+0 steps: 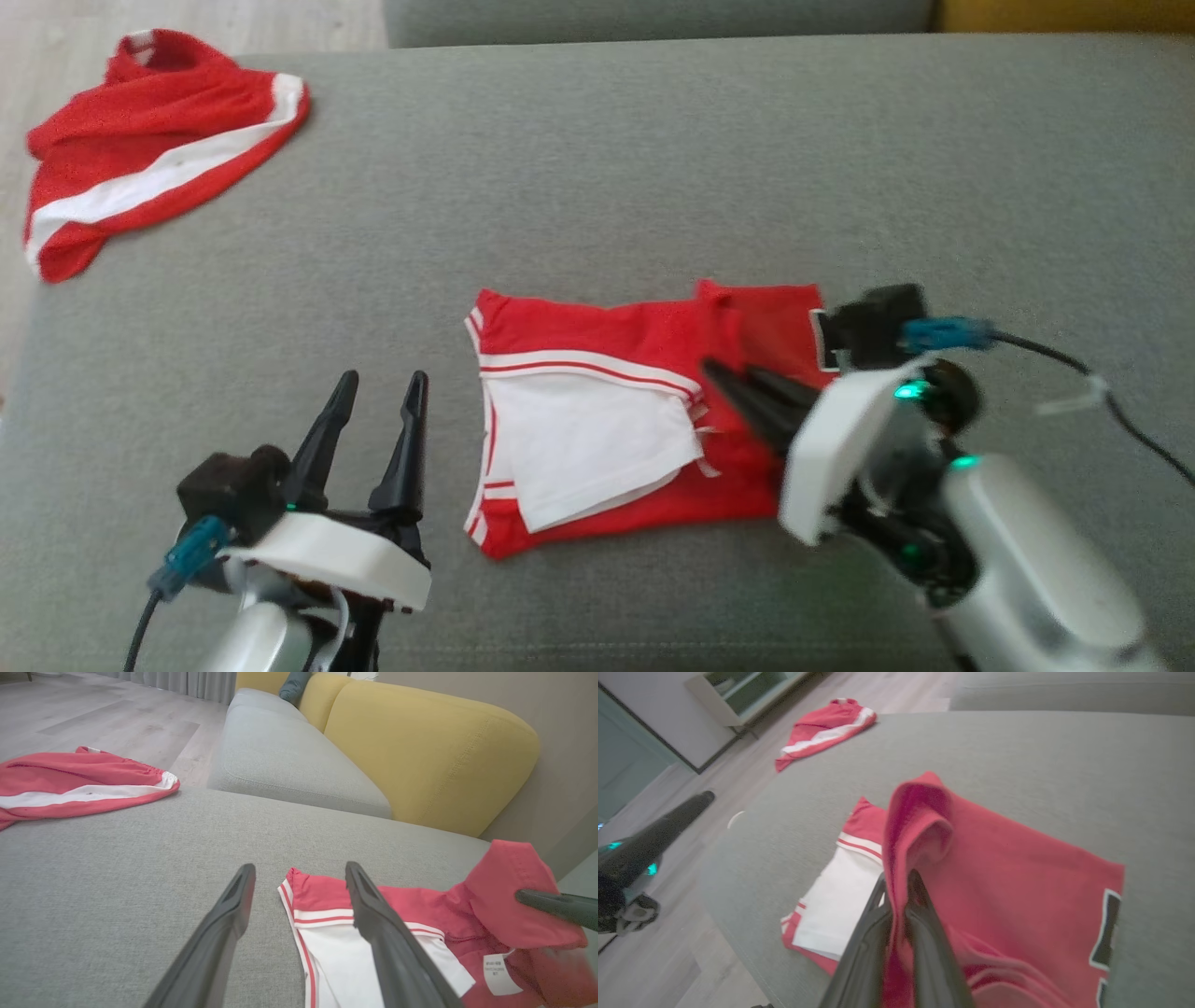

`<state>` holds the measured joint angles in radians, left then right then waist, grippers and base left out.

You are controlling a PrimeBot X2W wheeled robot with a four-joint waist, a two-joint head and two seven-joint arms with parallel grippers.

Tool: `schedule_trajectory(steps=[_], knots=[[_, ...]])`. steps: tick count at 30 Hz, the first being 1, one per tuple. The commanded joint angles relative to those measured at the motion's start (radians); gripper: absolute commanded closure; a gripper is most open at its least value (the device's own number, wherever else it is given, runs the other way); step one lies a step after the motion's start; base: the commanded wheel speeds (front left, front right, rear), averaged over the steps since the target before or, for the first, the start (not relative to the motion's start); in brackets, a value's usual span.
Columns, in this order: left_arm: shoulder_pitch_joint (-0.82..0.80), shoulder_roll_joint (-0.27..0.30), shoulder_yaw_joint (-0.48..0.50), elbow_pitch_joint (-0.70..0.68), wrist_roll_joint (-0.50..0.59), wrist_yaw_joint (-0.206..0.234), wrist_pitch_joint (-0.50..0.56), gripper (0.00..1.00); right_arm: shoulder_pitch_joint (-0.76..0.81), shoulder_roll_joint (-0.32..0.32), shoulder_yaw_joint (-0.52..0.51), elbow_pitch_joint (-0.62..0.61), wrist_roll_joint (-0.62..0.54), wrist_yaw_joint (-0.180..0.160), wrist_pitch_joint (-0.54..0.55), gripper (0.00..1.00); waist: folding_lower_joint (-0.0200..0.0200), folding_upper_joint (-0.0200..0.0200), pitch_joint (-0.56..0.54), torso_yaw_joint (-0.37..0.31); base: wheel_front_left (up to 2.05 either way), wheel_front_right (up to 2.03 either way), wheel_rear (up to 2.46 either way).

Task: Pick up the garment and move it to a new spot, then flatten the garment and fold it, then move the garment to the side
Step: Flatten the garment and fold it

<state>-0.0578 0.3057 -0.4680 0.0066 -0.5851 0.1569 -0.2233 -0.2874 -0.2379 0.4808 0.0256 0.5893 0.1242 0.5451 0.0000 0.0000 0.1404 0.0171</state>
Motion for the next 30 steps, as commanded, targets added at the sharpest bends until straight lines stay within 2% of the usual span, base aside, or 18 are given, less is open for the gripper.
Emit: schedule_trajectory(steps=[1, 8, 13, 20, 27, 28, 29, 30], knots=[[-0.044, 0.013, 0.039, -0.024, -0.007, -0.004, -0.011, 0.0, -0.045, 0.015, 0.022, -0.029, 0.008, 0.007, -0.013, 1.0, 0.0, 0.0, -0.006, 0.013, 0.0, 0.0, 0.0], [-0.044, 0.002, 0.019, -0.023, -0.005, -0.006, -0.008, 0.0, -0.108, 0.117, 0.121, 0.088, 0.045, 0.007, -0.078, 1.0, 0.0, 0.0, -0.017, 0.071, 0.0, 0.0, 0.0], [-0.047, -0.004, 0.008, -0.019, -0.006, -0.008, -0.005, 0.0, -0.154, 0.166, 0.159, 0.201, 0.076, 0.007, -0.135, 1.0, 0.0, 0.0, -0.017, 0.114, 0.0, 0.0, 0.0], [-0.049, -0.012, -0.007, -0.009, -0.007, -0.01, -0.003, 0.0, -0.219, 0.186, 0.192, 0.378, 0.135, 0.007, -0.21, 1.0, 0.0, 0.0, -0.015, 0.159, 0.0, 0.0, 0.0], [-0.057, -0.02, -0.024, 0.018, -0.011, -0.022, -0.003, 0.0, -0.295, 0.187, 0.276, 0.528, 0.28, 0.007, -0.336, 1.0, 0.0, 0.0, -0.023, 0.186, 0.0, 0.0, 0.0], [-0.058, -0.021, -0.026, 0.022, -0.011, -0.023, -0.003, 0.0, -0.306, 0.187, 0.289, 0.548, 0.296, 0.007, -0.352, 0.82, 0.0, 0.0, -0.024, 0.188, 0.0, 0.0, 0.0], [-0.058, -0.022, -0.029, 0.025, -0.011, -0.024, -0.002, 0.0, -0.317, 0.187, 0.302, 0.567, 0.311, 0.007, -0.368, 0.58, 0.0, 0.0, -0.026, 0.189, 0.0, 0.0, 0.0], [-0.058, -0.023, -0.032, 0.027, -0.011, -0.025, -0.002, 0.0, -0.326, 0.187, 0.313, 0.584, 0.328, 0.007, -0.386, 0.24, 0.0, 0.0, -0.027, 0.19, 0.0, 0.0, 0.0]])
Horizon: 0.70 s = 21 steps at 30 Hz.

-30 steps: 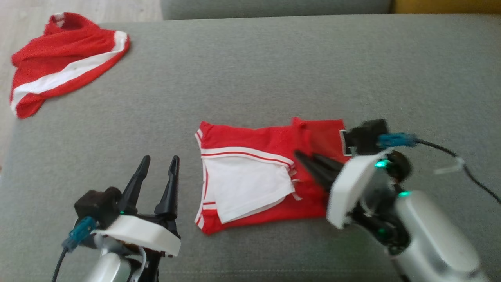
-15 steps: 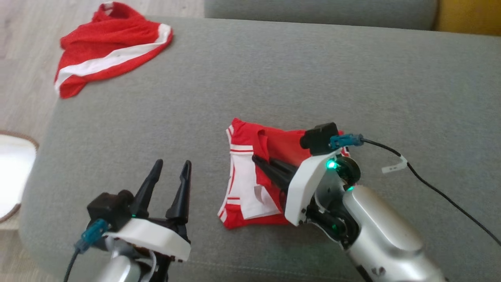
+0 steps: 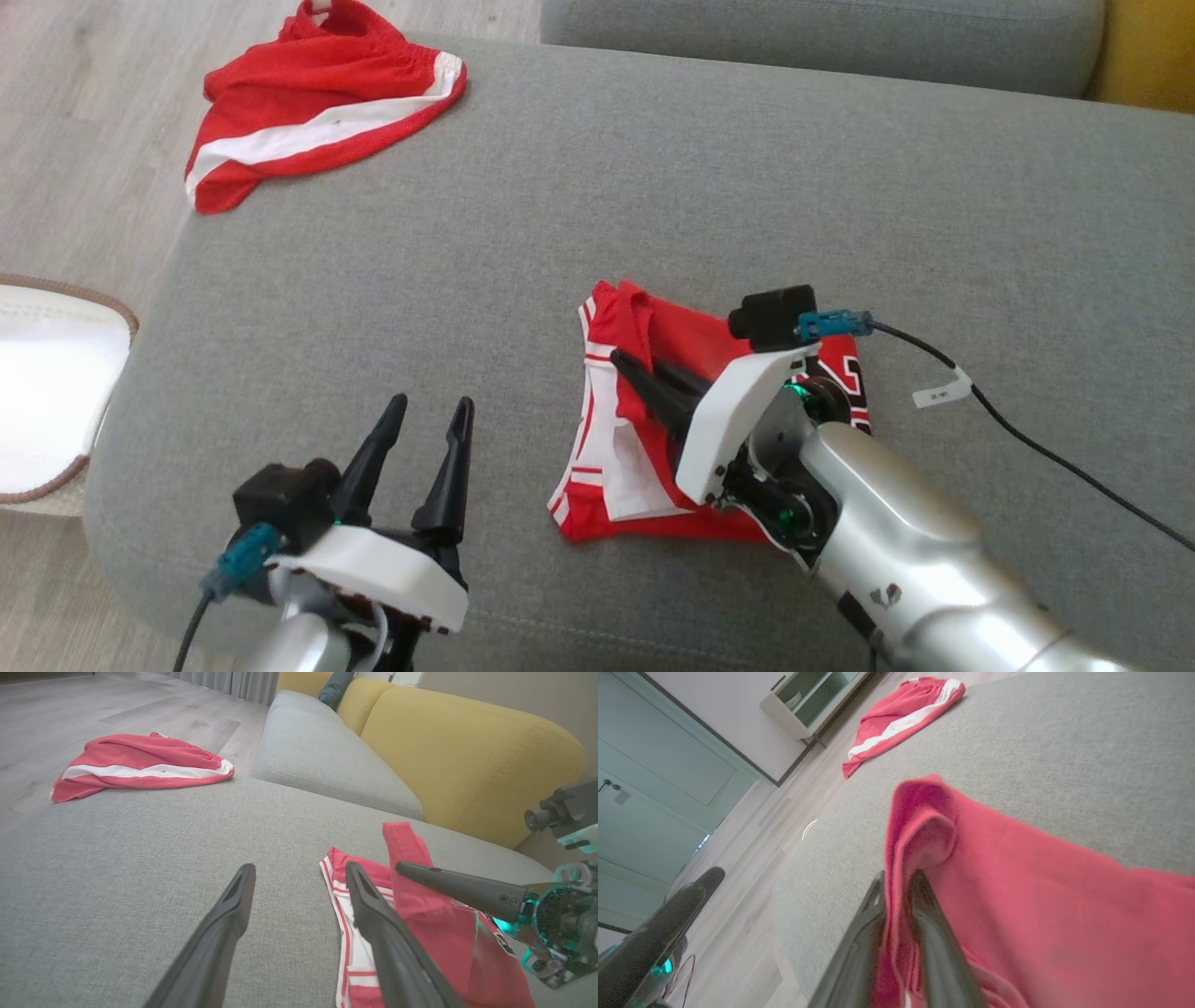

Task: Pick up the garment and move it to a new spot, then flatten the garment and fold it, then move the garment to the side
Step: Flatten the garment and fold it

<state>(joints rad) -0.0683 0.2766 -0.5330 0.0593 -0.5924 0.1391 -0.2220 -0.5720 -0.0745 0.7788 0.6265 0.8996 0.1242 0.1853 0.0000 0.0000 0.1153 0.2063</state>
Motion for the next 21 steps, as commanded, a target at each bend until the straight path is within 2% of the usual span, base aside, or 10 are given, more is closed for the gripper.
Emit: schedule_trajectory(steps=[1, 7, 13, 18, 21], knots=[[-0.047, 0.005, 0.031, -0.024, -0.004, -0.007, -0.002, 0.0, -0.049, 0.024, 0.027, -0.005, 0.036, 0.007, -0.044, 0.0, 0.0, 0.0, -0.003, 0.001, 0.0, 0.0, 0.0], [-0.043, 0.006, 0.029, -0.022, -0.006, -0.004, -0.003, 0.0, -0.093, 0.024, 0.086, 0.029, 0.111, 0.007, -0.117, 0.0, 0.0, 0.0, -0.005, -0.012, 0.0, 0.0, 0.0], [-0.042, 0.008, 0.03, -0.024, -0.008, 0.001, -0.004, 0.0, -0.153, 0.024, 0.102, 0.062, 0.154, 0.007, -0.223, 0.0, 0.0, 0.0, -0.002, -0.046, 0.0, 0.0, 0.0], [-0.04, 0.012, 0.036, -0.031, -0.008, 0.009, -0.007, 0.0, -0.192, 0.024, 0.104, 0.104, 0.128, 0.007, -0.303, 0.0, 0.0, 0.0, 0.004, -0.077, 0.0, 0.0, 0.0], [-0.039, 0.013, 0.043, -0.034, -0.008, 0.015, -0.01, 0.0, -0.209, 0.024, 0.092, 0.147, 0.073, 0.007, -0.369, 0.0, 0.0, 0.0, 0.002, -0.096, 0.0, 0.0, 0.0]])
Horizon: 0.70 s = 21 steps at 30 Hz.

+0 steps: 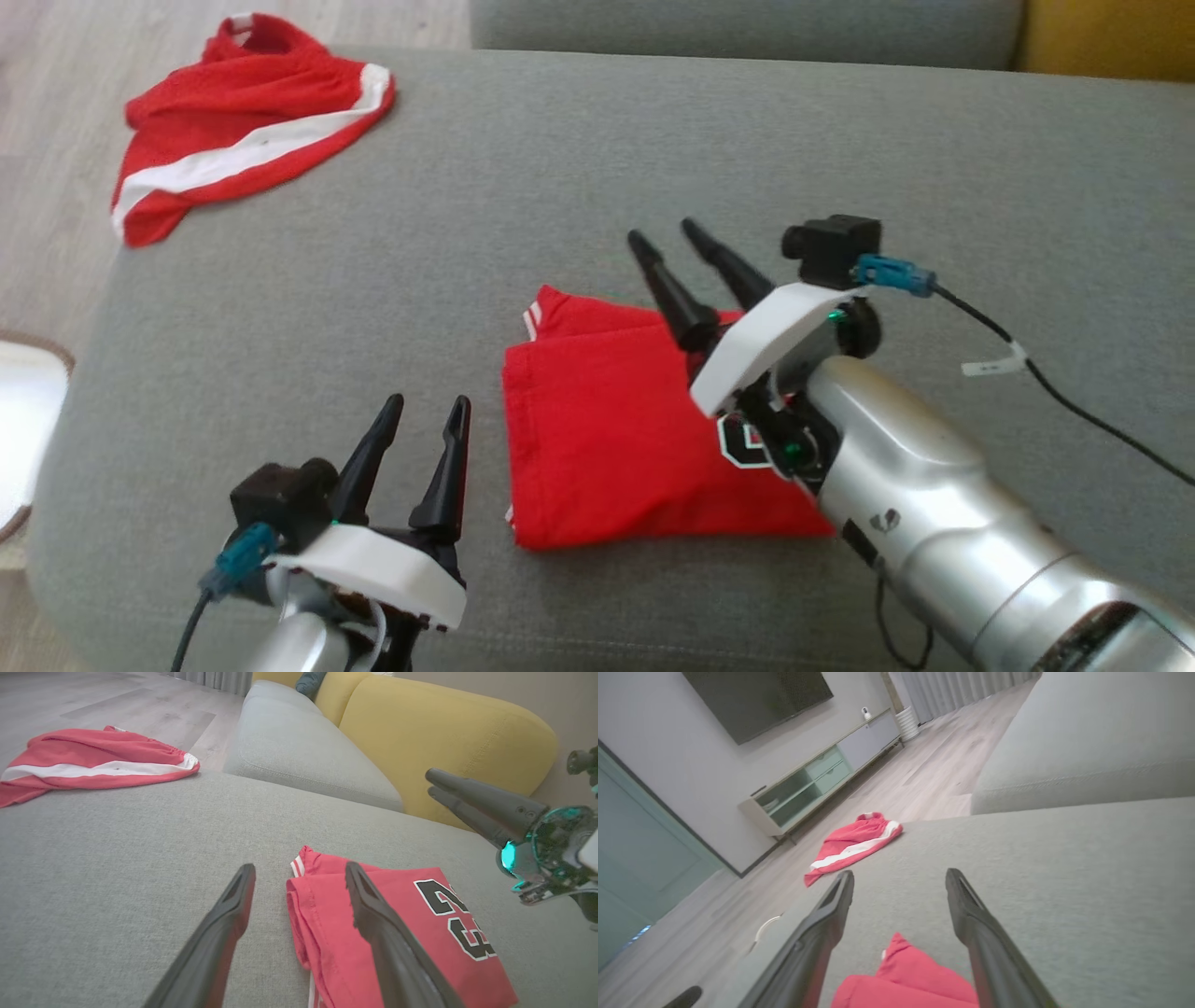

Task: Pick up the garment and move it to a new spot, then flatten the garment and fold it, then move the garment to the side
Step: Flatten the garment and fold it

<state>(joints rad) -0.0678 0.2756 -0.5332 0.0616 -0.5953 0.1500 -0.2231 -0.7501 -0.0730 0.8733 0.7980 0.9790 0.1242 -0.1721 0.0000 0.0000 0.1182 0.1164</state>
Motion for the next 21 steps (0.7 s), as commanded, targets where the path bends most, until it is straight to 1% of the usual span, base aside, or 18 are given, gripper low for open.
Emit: schedule_trajectory(steps=[1, 6, 7, 9, 12, 16, 18, 21], knots=[[-0.04, 0.014, 0.046, -0.037, -0.005, 0.006, -0.011, 0.0, -0.036, 0.023, -0.014, -0.005, -0.03, 0.007, -0.032, 0.0, 0.0, 0.0, -0.003, -0.013, 0.0, 0.0, 0.0], [-0.053, 0.005, 0.073, -0.032, 0.0, 0.019, -0.023, 0.0, -0.034, 0.021, -0.118, 0.075, -0.156, 0.007, -0.085, 0.0, 0.0, 0.0, -0.013, -0.051, 0.0, 0.0, 0.0], [-0.056, 0.001, 0.081, -0.026, 0.003, 0.023, -0.026, 0.0, -0.03, 0.017, -0.145, 0.084, -0.19, 0.007, -0.087, 0.0, 0.0, 0.0, -0.016, -0.057, 0.0, 0.0, 0.0], [-0.061, -0.009, 0.099, -0.014, 0.015, 0.036, -0.031, 0.0, -0.017, 0.001, -0.235, 0.063, -0.275, 0.007, -0.089, 0.0, 0.0, 0.0, -0.019, -0.071, 0.0, 0.0, 0.0], [-0.059, -0.026, 0.128, 0.002, 0.033, 0.049, -0.036, 0.0, 0.05, -0.016, -0.405, -0.021, -0.448, 0.007, -0.089, 0.0, 0.0, 0.0, -0.022, -0.089, 0.0, 0.0, 0.0], [-0.043, -0.052, 0.17, 0.003, 0.074, 0.056, -0.038, 0.0, 0.208, 0.0, -0.619, -0.173, -0.658, 0.007, -0.089, 0.0, 0.0, 0.0, -0.028, -0.095, 0.0, 0.0, 0.0], [-0.028, -0.067, 0.192, 0.001, 0.095, 0.05, -0.038, 0.0, 0.291, 0.011, -0.691, -0.242, -0.735, 0.007, -0.089, 0.0, 0.0, 0.0, -0.032, -0.094, 0.0, 0.0, 0.0], [-0.001, -0.088, 0.214, 0.002, 0.126, 0.034, -0.038, 0.0, 0.4, 0.02, -0.758, -0.322, -0.808, 0.007, -0.089, 0.0, 0.0, 0.0, -0.038, -0.088, 0.0, 0.0, 0.0]])
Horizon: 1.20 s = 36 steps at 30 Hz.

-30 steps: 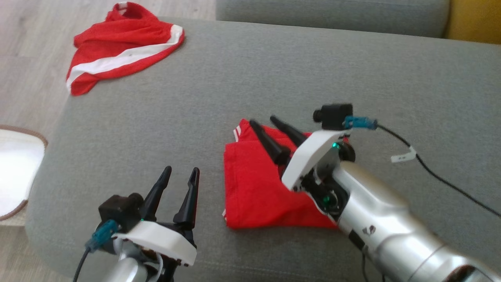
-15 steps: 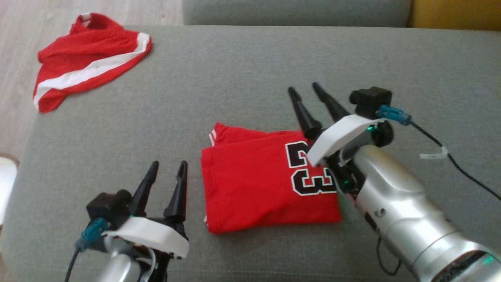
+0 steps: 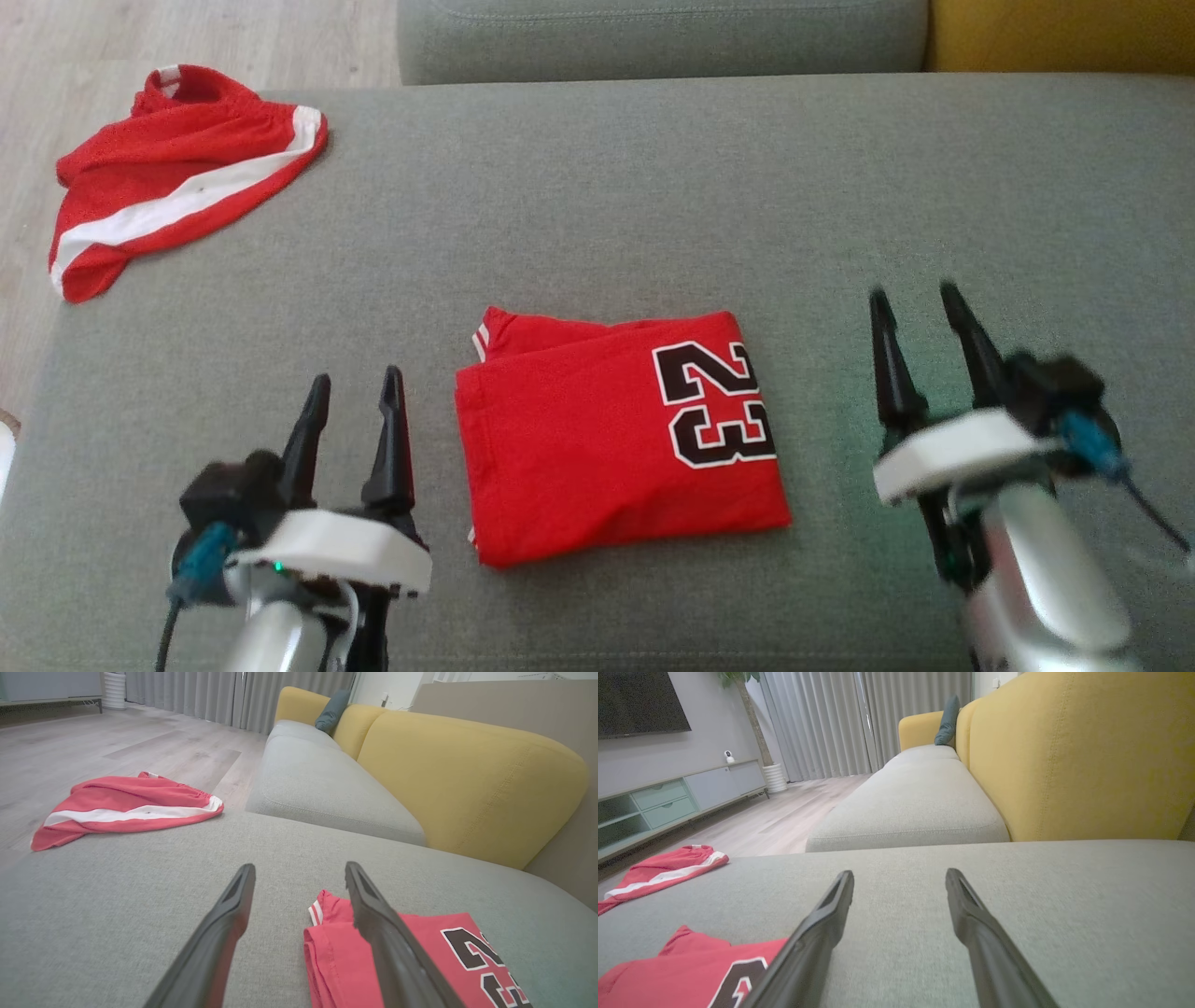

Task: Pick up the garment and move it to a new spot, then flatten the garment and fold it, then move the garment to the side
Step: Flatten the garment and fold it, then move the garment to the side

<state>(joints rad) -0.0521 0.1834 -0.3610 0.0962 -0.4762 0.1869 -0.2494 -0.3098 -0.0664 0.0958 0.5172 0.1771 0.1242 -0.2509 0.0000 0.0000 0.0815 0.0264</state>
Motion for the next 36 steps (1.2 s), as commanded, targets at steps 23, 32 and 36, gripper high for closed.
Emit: schedule_trajectory(steps=[23, 32, 36], knots=[[0.066, -0.083, 0.152, 0.002, 0.13, -0.091, -0.012, 0.0, 0.265, 0.016, -0.056, -0.306, -0.01, 0.007, 0.024, 0.0, 0.0, 0.0, -0.026, 0.003, 0.0, 0.0, 0.0], [0.064, -0.099, 0.169, 0.019, 0.149, -0.114, -0.012, 0.0, 0.269, 0.016, -0.054, -0.311, -0.015, 0.007, 0.038, 0.0, 0.0, 0.0, -0.027, 0.003, 0.0, 0.0, 0.0], [0.066, -0.103, 0.175, 0.025, 0.156, -0.12, -0.012, 0.0, 0.271, 0.016, -0.058, -0.312, -0.017, 0.007, 0.041, 0.0, 0.0, 0.0, -0.03, 0.002, 0.0, 0.0, 0.0]])
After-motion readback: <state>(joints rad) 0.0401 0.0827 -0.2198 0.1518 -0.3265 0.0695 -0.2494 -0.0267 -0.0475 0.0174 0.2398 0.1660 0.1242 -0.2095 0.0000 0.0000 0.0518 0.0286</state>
